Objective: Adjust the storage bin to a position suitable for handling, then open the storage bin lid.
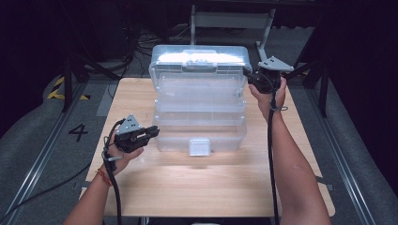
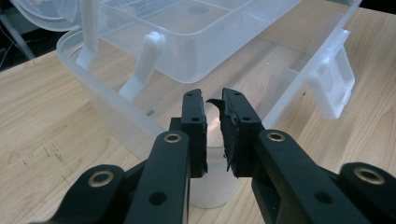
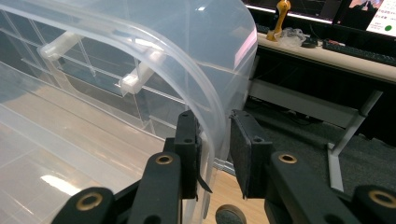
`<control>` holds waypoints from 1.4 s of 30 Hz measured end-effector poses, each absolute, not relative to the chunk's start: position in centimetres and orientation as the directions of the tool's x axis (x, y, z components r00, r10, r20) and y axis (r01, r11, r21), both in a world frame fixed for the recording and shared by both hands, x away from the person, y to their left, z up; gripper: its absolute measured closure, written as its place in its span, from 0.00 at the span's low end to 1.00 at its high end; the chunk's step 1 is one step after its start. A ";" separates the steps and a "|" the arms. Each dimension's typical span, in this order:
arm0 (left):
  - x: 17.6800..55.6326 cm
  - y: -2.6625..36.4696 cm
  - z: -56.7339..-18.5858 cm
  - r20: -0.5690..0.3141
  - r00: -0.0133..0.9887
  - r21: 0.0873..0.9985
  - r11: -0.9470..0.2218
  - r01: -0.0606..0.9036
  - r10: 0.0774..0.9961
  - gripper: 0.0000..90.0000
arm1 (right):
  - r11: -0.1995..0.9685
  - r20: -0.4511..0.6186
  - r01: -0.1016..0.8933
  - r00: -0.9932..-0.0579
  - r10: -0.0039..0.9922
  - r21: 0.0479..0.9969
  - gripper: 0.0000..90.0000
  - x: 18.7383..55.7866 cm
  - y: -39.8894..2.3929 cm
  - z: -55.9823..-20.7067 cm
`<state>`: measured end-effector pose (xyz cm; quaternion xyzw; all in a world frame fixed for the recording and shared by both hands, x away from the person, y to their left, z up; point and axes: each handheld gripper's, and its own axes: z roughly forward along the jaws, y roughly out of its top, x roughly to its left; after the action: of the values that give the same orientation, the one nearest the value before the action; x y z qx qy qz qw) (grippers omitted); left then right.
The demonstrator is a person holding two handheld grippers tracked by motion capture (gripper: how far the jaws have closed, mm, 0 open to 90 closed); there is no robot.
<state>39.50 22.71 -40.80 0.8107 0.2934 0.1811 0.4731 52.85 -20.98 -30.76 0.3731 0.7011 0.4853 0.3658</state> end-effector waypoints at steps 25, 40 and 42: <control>39.5 22.7 -40.9 0.022 0.765 0.875 -0.382 0.296 0.644 0.88 | 0.244 -0.137 0.178 -0.465 0.875 0.953 0.85 54.5 -21.0 -30.3; 39.6 22.6 -41.0 0.018 0.764 0.877 -0.378 0.298 0.645 0.88 | 0.208 -0.082 0.217 -0.479 0.874 0.954 0.88 57.0 -21.1 -30.1; 39.5 22.6 -41.0 0.016 0.764 0.877 -0.376 0.300 0.645 0.88 | 0.200 -0.071 0.222 -0.481 0.874 0.954 0.88 57.3 -21.2 -30.2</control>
<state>39.54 22.63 -41.03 0.8095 0.2920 0.1814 0.4760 57.28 -21.21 -30.19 0.3902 0.7019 0.4978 0.3275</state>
